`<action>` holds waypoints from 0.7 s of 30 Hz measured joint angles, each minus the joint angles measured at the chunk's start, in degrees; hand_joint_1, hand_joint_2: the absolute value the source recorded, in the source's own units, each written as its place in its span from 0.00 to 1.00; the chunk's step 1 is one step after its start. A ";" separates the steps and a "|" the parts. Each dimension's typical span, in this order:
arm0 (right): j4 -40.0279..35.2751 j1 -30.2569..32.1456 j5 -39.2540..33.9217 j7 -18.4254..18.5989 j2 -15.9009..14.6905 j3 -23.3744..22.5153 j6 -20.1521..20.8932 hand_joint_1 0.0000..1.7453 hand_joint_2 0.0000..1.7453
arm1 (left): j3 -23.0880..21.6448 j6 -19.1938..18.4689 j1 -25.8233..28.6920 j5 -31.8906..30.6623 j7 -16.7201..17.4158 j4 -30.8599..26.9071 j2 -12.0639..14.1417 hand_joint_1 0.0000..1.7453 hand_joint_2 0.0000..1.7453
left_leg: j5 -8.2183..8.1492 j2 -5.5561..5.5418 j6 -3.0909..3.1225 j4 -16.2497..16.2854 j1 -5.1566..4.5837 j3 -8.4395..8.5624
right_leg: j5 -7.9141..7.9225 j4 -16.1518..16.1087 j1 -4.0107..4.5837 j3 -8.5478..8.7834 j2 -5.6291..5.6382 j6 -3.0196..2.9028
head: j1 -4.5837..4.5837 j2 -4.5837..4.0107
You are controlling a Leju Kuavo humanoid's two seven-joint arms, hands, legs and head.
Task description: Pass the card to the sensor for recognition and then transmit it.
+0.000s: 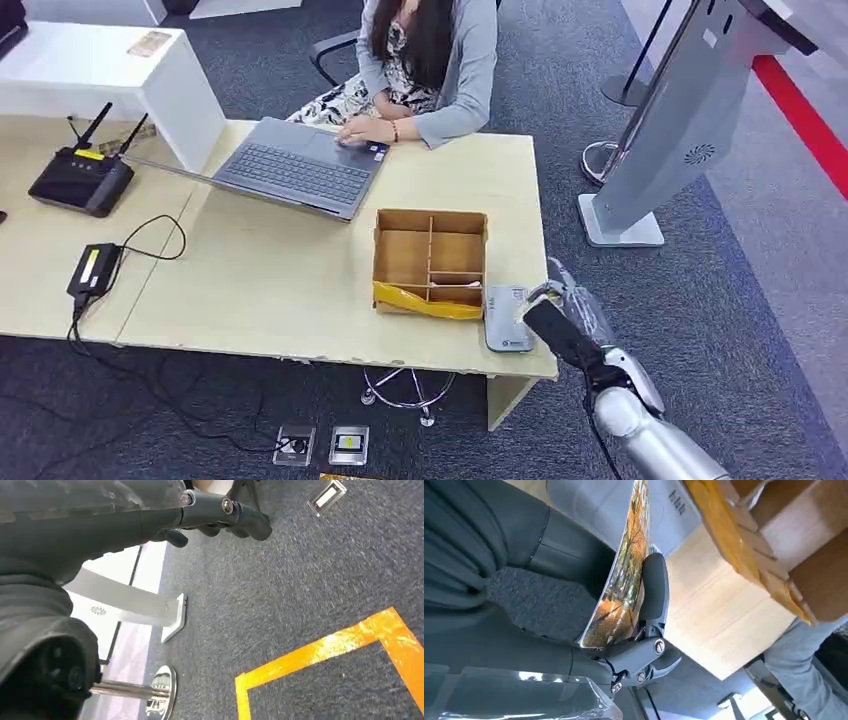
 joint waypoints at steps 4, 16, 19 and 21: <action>0.39 0.03 0.13 -0.46 0.79 0.61 0.48 1.00 1.00 | -0.35 0.00 -0.79 -0.09 0.44 0.00 0.00 0.00 0.00 | 0.00 0.01 0.00 0.00 0.00 0.00 | 0.00 0.00 -0.01 0.00 0.04 0.00 | -0.02 0.00; 2.76 -0.65 0.48 -1.64 2.16 1.38 0.63 1.00 1.00 | -0.42 0.00 -1.78 -0.39 1.07 0.00 0.00 0.00 0.00 | 0.00 0.00 0.00 0.00 0.00 0.00 | 0.00 0.00 0.00 0.01 0.00 0.00 | -0.04 0.02; 4.89 -1.80 0.00 -2.60 3.25 2.16 0.59 1.00 1.00 | -0.79 -0.02 -2.07 -0.37 1.07 0.00 0.00 0.00 0.00 | 0.00 0.01 0.00 0.00 0.00 0.01 | 0.00 0.01 0.00 -0.01 0.02 0.00 | -0.04 0.00; 7.41 -3.90 -0.50 -3.67 4.46 2.99 0.46 1.00 1.00 | -1.57 -0.02 -3.23 -0.50 1.59 0.00 -0.07 0.00 0.00 | 0.01 0.01 0.00 0.00 0.00 0.01 | 0.00 0.01 0.00 0.01 0.02 0.00 | -0.02 0.00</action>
